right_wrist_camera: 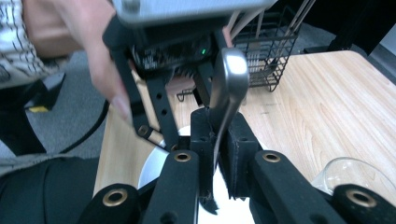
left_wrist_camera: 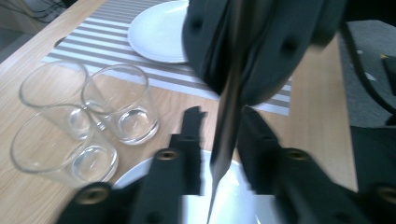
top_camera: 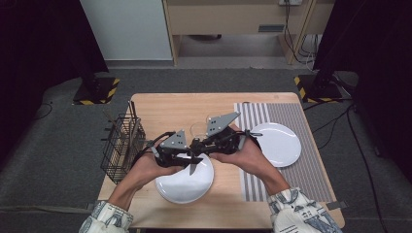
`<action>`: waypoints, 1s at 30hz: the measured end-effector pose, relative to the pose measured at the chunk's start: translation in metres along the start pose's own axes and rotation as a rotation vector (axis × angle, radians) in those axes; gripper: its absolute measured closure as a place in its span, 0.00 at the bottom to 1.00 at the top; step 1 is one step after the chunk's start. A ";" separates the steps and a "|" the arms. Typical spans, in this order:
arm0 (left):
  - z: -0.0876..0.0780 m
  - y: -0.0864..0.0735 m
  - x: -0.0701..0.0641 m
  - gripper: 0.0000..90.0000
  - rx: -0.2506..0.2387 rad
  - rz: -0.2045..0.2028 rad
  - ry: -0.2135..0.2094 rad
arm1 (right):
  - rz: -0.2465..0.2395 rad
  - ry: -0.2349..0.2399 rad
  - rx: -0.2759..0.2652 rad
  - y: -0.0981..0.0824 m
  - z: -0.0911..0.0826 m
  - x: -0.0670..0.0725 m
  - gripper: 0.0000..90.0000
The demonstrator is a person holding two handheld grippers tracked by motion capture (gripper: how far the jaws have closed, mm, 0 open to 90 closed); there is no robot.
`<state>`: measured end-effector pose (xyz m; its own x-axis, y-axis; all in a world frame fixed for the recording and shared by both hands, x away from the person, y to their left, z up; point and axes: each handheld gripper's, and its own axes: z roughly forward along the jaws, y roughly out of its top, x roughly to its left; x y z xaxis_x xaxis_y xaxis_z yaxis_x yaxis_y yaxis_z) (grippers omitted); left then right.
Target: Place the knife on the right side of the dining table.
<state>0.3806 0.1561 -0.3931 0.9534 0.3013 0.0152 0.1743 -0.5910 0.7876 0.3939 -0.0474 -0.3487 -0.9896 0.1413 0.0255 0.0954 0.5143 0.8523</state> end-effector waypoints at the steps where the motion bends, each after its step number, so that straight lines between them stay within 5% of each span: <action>1: 0.000 -0.001 0.000 0.68 -0.003 -0.006 -0.002 | 0.003 0.001 -0.002 0.000 -0.001 -0.001 0.93; 9: 0.008 -0.016 0.001 0.51 0.001 -0.026 0.025 | 0.014 -0.012 -0.004 0.000 -0.006 -0.003 0.93; 20: 0.024 -0.039 0.003 0.41 0.021 -0.058 0.011 | 0.018 -0.008 -0.010 -0.001 -0.007 -0.005 0.93; 30: 0.040 -0.049 0.002 0.53 0.042 -0.040 -0.007 | 0.020 -0.008 -0.019 -0.001 -0.012 -0.006 0.93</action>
<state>0.3842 0.1561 -0.4559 0.9473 0.3198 -0.0204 0.2222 -0.6097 0.7609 0.3980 -0.0590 -0.3437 -0.9866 0.1588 0.0387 0.1135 0.4952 0.8613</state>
